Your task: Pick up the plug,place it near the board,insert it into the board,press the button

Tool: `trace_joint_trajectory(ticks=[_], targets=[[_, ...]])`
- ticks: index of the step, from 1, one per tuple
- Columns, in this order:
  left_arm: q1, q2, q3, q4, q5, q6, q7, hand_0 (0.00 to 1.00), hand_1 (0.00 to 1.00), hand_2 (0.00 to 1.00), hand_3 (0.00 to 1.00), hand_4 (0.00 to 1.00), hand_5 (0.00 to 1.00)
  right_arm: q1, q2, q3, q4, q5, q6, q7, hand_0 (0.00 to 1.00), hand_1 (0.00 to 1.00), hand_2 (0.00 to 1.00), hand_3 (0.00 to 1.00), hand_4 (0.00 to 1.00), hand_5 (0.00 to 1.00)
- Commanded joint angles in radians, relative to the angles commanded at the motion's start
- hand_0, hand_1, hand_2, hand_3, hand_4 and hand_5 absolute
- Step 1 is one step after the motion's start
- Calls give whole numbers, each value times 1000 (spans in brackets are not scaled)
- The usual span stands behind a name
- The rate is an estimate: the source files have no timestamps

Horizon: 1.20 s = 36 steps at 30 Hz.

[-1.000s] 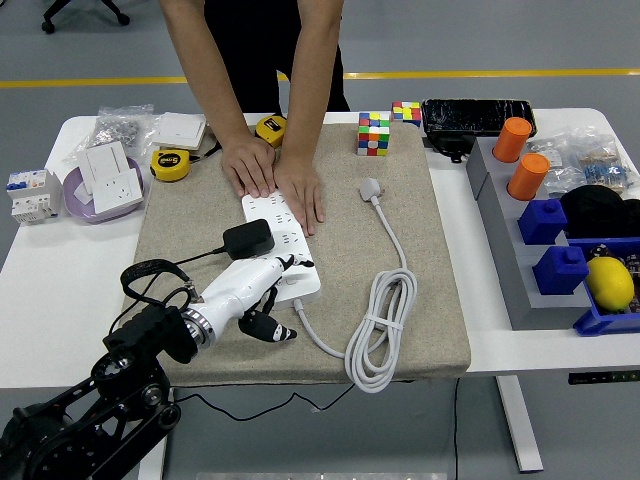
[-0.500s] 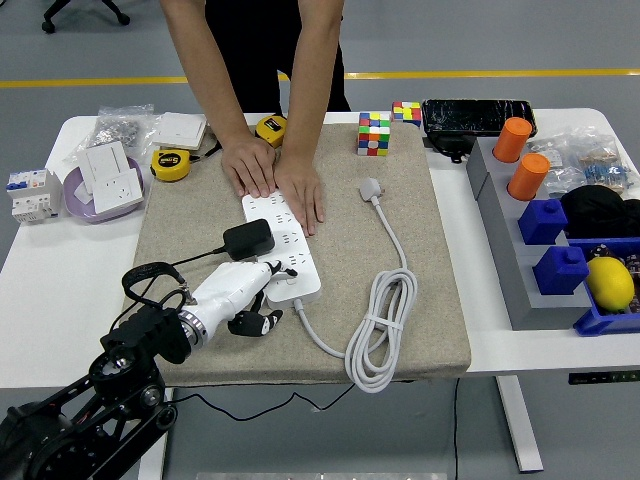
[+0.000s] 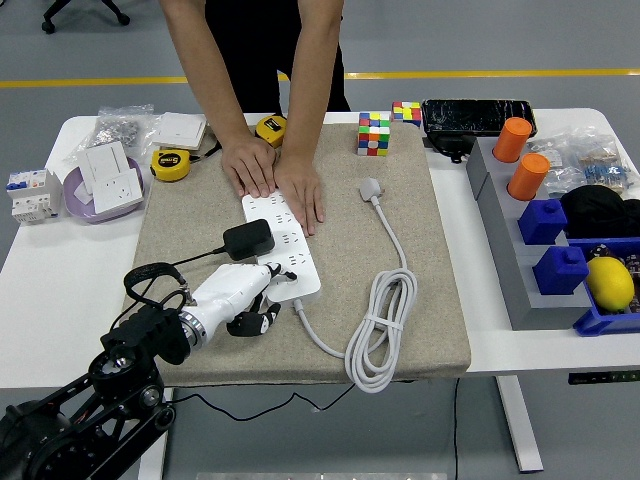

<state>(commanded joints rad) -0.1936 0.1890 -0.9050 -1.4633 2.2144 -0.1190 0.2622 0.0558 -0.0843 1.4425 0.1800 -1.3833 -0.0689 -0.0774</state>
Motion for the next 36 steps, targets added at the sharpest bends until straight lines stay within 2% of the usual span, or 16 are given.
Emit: trace_joint_trajectory(ticks=[7, 14, 20, 22, 24, 26, 27, 28, 30, 32, 33, 34, 36], targets=[[-3, 2, -1, 1, 10, -41, 20, 149, 44, 157, 728, 516, 2, 2, 0, 3, 0, 0, 0, 0, 788, 694, 706, 748, 998, 982], [-5, 3, -16, -19, 21, -28, 13, 149, 44, 156, 718, 512, 2, 4, 0, 2, 0, 4, 0, 1, 788, 694, 706, 748, 998, 983], [6, 3, -101, -123, 4, -26, 1, 149, 43, 156, 699, 508, 2, 3, 2, 4, 0, 3, -1, 1, 788, 695, 705, 748, 998, 982], [6, -7, -140, -160, -23, -5, -16, 154, 46, 157, 712, 518, 2, 3, 2, 5, 0, 2, -1, 0, 788, 694, 706, 747, 998, 982], [2, -23, -182, -183, -55, 47, -52, 154, 46, 157, 712, 518, 2, 2, 2, 3, 0, 3, -1, 0, 788, 694, 706, 747, 998, 982], [-9, -47, -222, -176, -109, 111, -96, 154, 46, 157, 712, 518, 2, 3, 3, 2, 0, 3, -1, -1, 788, 694, 706, 747, 998, 982], [-20, -61, -242, -159, -145, 149, -125, 243, 188, 271, 685, 702, 80, 4, 3, -1, 0, 6, -1, 0, 788, 694, 706, 748, 998, 983], [-25, -67, -248, -150, -169, 176, -141, 243, 188, 271, 685, 702, 80, 4, 3, -2, 0, 7, -1, 0, 788, 694, 706, 748, 998, 983], [-55, -92, -263, -84, -253, 255, -209, 243, 188, 271, 685, 702, 80, 5, 4, -7, 0, 8, -1, -1, 788, 694, 706, 748, 998, 983], [-83, -115, -273, -14, -338, 308, -266, 243, 188, 271, 685, 702, 80, 5, 5, -12, 0, 10, -1, -1, 788, 694, 706, 748, 998, 983], [-100, -127, -274, 25, -383, 299, -289, 641, 745, 645, 695, 869, 97, 5, 5, -14, 0, 10, -1, -1, 787, 694, 706, 748, 998, 983], [-109, -133, -274, 57, -422, 291, -300, 641, 745, 645, 695, 869, 97, 5, 5, -15, 0, 10, -1, -1, 787, 694, 706, 748, 998, 983], [-139, -152, -276, 134, -505, 246, -312, 641, 745, 645, 695, 869, 97, 5, 5, -18, 0, 11, -1, -2, 787, 694, 706, 748, 998, 983]])
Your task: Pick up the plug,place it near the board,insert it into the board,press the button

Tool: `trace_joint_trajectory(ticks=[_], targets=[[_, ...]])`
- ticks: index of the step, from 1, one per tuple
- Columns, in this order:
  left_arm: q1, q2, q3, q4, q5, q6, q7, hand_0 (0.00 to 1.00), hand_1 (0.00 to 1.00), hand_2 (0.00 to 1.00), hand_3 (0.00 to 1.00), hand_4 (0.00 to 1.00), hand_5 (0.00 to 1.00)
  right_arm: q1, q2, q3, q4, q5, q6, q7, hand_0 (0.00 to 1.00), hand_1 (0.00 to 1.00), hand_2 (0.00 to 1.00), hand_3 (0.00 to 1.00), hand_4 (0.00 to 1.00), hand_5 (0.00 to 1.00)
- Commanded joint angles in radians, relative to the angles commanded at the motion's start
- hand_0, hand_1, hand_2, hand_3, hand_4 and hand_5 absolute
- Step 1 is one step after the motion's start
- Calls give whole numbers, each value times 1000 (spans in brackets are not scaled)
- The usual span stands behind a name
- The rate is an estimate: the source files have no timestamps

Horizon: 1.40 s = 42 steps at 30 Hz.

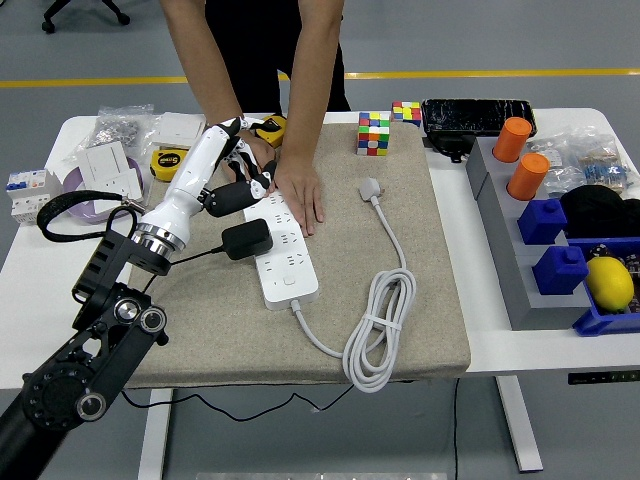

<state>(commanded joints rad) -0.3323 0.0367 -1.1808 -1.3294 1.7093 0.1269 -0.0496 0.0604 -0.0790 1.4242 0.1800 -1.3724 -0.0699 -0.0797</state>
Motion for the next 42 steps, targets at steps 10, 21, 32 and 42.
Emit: trace_joint_trajectory(ticks=[10, 21, 32, 42], targets=[[-53, -37, 30, 260, -423, -109, 33, 998, 998, 998, 954, 998, 196, -3, -1, -8, 0, 0, 0, -3, 788, 694, 706, 748, 998, 984], [-76, -37, 2, 334, -164, -113, 75, 998, 988, 903, 853, 980, 174, -3, -1, -3, 0, -2, 0, -2, 788, 694, 706, 748, 998, 983], [-91, -15, -15, 310, 294, -133, 106, 945, 805, 657, 594, 940, 73, -3, -1, 3, 0, -1, 0, -1, 787, 694, 706, 748, 998, 982], [-96, -7, -17, 295, 560, -103, 112, 640, 427, 411, 507, 874, 23, 0, -1, 6, 0, 0, -1, 0, 788, 694, 706, 748, 998, 983]])
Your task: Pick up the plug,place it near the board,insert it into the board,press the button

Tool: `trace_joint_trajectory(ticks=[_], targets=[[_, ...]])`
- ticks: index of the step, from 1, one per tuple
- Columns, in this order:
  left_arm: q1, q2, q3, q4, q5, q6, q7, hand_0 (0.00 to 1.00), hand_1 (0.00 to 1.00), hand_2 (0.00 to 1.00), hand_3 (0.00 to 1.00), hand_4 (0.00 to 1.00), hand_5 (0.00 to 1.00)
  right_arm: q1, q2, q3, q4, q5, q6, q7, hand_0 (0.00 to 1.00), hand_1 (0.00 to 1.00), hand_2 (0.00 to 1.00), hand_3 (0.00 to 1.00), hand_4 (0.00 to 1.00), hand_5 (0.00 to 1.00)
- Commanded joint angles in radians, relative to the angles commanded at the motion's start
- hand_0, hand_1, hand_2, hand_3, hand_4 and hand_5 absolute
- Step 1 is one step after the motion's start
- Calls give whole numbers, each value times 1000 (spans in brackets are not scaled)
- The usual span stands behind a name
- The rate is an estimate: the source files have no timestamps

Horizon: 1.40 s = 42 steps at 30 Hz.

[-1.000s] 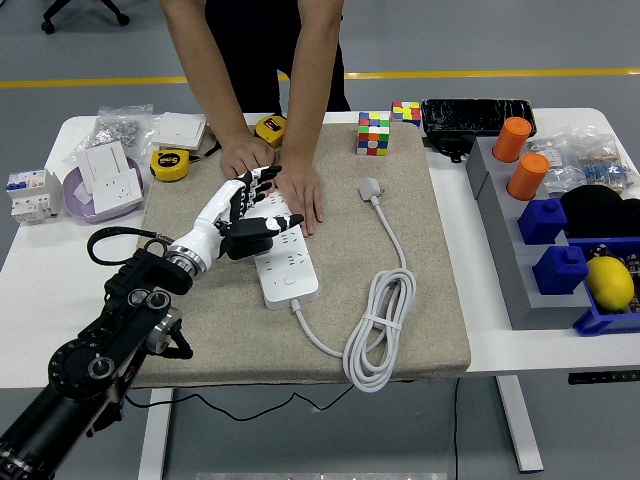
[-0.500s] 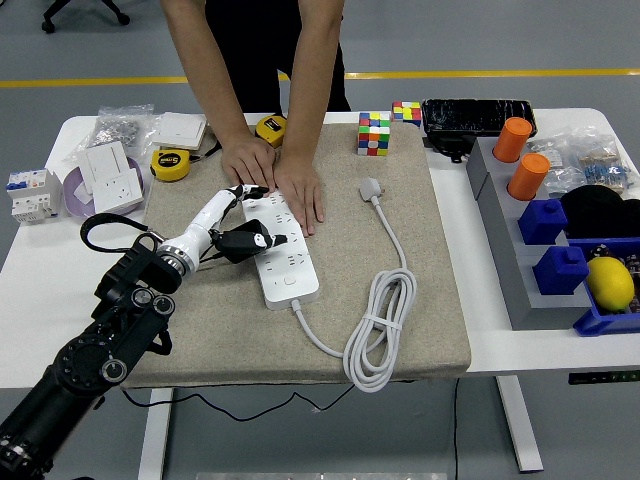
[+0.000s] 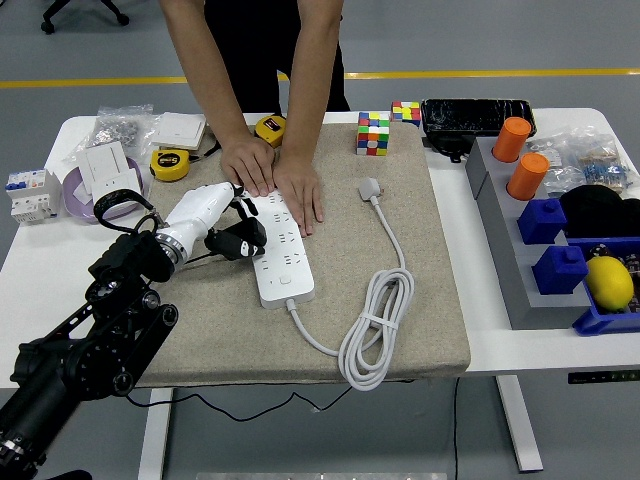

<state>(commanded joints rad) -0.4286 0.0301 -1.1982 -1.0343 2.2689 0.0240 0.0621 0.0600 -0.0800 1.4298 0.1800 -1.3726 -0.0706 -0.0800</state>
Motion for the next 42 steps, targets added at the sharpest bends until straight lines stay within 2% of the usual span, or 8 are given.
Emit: trace_joint_trajectory(ticks=[3, 4, 11, 25, 36, 39, 42], targets=[[1, 2, 0, -8, 0, -4, 7, 640, 427, 411, 507, 874, 23, -1, 0, 1, 0, 0, 0, 0, 788, 694, 706, 748, 998, 983], [0, 2, 0, -10, 0, -8, 10, 421, 269, 335, 524, 824, 2, 0, 0, 1, 0, 0, 0, 0, 788, 694, 706, 747, 998, 983], [-1, 11, 11, -24, 0, -38, 27, 410, 253, 319, 518, 812, 2, -1, 0, 2, 0, 0, 0, 0, 787, 694, 705, 747, 998, 983], [3, 29, 12, -51, 0, -45, 24, 403, 245, 315, 516, 790, 2, -3, -2, 2, 0, -3, 1, 0, 787, 694, 706, 748, 998, 984], [12, 63, -42, -161, 0, -60, 32, 402, 241, 313, 518, 764, 2, -5, -3, -1, 0, -1, 0, 0, 787, 694, 706, 748, 998, 984], [9, 70, -75, -158, 0, -60, 33, 402, 241, 313, 518, 764, 2, -4, -3, -3, 0, 0, 0, 0, 787, 694, 706, 748, 998, 984], [-1, 78, -105, -110, 0, -55, 35, 403, 242, 313, 518, 754, 2, -4, -3, 0, 0, -1, 0, -1, 788, 694, 706, 748, 998, 984]])
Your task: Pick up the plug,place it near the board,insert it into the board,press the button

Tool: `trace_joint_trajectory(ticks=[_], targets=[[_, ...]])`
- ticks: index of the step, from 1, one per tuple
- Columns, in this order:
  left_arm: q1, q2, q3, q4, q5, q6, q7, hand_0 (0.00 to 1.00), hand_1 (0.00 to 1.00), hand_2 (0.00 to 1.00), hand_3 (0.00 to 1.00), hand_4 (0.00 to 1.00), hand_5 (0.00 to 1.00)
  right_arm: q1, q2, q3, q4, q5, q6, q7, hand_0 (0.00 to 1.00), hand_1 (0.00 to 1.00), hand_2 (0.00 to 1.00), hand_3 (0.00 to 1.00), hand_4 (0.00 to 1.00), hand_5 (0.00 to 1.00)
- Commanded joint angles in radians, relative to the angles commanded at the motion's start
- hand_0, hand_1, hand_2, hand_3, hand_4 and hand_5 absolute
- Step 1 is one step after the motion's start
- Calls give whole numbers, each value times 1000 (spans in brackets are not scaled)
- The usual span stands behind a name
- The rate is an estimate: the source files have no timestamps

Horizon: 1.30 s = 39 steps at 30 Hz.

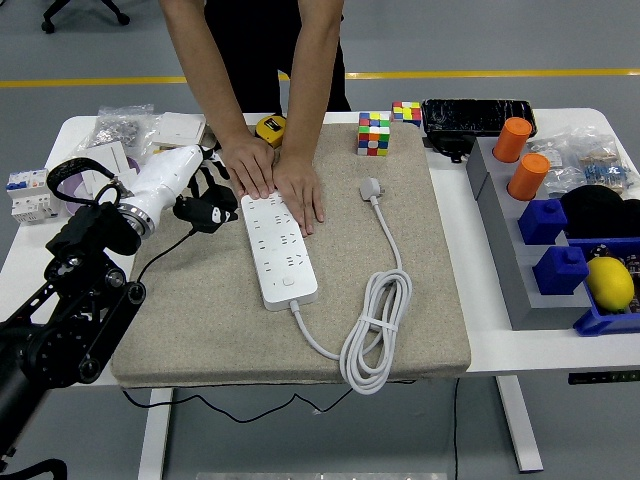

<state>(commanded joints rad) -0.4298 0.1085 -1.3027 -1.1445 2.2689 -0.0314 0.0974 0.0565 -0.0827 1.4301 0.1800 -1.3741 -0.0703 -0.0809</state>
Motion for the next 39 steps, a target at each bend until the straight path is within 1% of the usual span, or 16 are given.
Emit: trace_joint_trajectory(ticks=[5, 9, 10, 14, 15, 16, 21, 22, 25, 27, 28, 30, 32, 33, 34, 39], targets=[[4, -3, -18, 71, 0, 6, -6, 406, 257, 318, 524, 760, 2, 2, 0, 2, 0, 0, 0, -1, 787, 695, 706, 748, 998, 985], [17, -4, -15, 92, 0, -20, -19, 406, 257, 318, 524, 760, 2, 4, 1, -4, 0, 8, -1, 3, 787, 695, 706, 748, 998, 985], [22, -4, -10, 88, 0, -28, -24, 620, 681, 657, 667, 998, 487, 5, 1, -1, 0, 6, -1, 2, 787, 694, 706, 748, 998, 983], [26, -5, -3, 80, 0, -33, -43, 620, 681, 657, 667, 998, 487, 3, 0, 3, 0, 2, 0, 1, 787, 694, 706, 748, 998, 983], [27, -6, -2, 78, -23, -30, -51, 620, 681, 657, 667, 998, 487, 3, 1, 4, 0, 0, 0, 0, 787, 694, 706, 748, 998, 983], [27, -6, -1, 77, -41, -28, -55, 782, 874, 828, 826, 998, 817, 3, 1, 5, 0, 0, 0, 0, 787, 694, 706, 748, 998, 982], [27, -6, 0, 77, -167, -13, -76, 782, 874, 828, 826, 998, 817, 5, 1, 4, 0, 2, 0, 1, 787, 694, 706, 748, 998, 982], [29, -7, -2, 76, -191, -6, -81, 945, 998, 964, 971, 998, 998, 6, 1, 3, 0, 3, 0, 2, 787, 695, 705, 748, 998, 985], [38, -12, -12, 69, -263, 19, -96, 945, 998, 964, 971, 998, 998, 6, 1, 4, 0, 2, 0, 2, 787, 695, 705, 748, 998, 985], [55, -23, -24, 63, -340, 69, -135, 945, 998, 964, 971, 998, 998, 6, 1, 5, 0, 2, 0, 1, 787, 695, 705, 748, 998, 985], [72, -36, -35, 57, -379, 99, -163, 938, 982, 941, 917, 998, 998, 6, 1, 6, 0, 1, 0, 1, 787, 692, 706, 748, 998, 983], [100, -56, -49, 40, -464, 140, -209, 938, 982, 941, 917, 998, 998, 5, 2, 3, 0, 3, 0, 2, 787, 692, 706, 748, 998, 983], [127, -71, -58, 19, -548, 164, -249, 938, 982, 941, 917, 998, 998, 4, 3, 3, 0, 2, 0, 2, 787, 692, 706, 748, 998, 983], [141, -77, -64, 9, -587, 169, -266, 938, 982, 941, 917, 998, 998, 3, 4, 3, 0, 1, 0, 2, 787, 692, 706, 748, 998, 983], [153, -80, -72, 1, -626, 168, -274, 861, 921, 886, 857, 998, 998, 2, 4, 3, 0, 0, 1, 1, 787, 695, 706, 748, 998, 983], [225, -81, -112, -28, -847, 156, -290, 861, 921, 886, 857, 998, 998, -1, 5, 4, 0, -4, 1, 1, 787, 695, 706, 748, 998, 983]])
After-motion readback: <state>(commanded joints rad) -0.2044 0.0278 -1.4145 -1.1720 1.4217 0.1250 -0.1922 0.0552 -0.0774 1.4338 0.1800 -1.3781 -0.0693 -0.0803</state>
